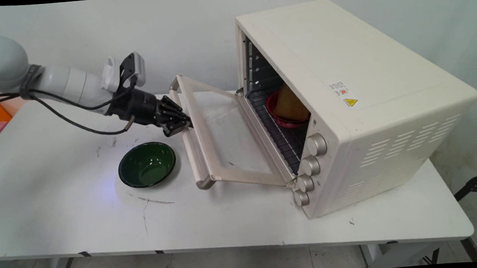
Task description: Open the oven
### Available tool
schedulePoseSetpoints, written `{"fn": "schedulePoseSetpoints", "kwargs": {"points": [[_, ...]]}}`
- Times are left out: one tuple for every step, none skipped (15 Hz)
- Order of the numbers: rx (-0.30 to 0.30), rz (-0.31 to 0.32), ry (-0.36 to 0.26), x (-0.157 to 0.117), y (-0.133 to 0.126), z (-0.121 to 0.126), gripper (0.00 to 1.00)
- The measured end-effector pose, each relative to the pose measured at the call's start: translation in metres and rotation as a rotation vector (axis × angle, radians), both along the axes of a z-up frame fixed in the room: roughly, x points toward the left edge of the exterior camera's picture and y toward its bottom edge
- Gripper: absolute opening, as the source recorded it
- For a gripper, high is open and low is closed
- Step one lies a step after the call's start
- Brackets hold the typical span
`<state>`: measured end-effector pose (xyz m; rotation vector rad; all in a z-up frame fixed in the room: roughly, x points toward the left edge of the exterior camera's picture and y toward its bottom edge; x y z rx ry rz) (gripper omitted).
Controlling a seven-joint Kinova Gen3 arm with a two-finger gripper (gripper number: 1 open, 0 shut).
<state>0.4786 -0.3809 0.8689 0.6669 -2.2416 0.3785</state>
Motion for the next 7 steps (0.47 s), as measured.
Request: {"fn": "schedulePoseSetpoints", "kwargs": {"points": [[0.001, -0.003, -0.003, 0.004, 0.001, -0.002, 0.00], [0.002, -0.006, -0.006, 0.007, 0.002, -0.004, 0.00], [0.003, -0.009, -0.009, 0.010, 0.003, -0.006, 0.00], [0.004, -0.012, -0.012, 0.012, 0.004, -0.008, 0.00], [0.005, -0.015, -0.015, 0.015, 0.005, -0.009, 0.00], [0.006, -0.019, -0.019, 0.018, 0.006, -0.010, 0.00], [0.007, -0.021, -0.022, 0.020, 0.007, -0.011, 0.00]]}}
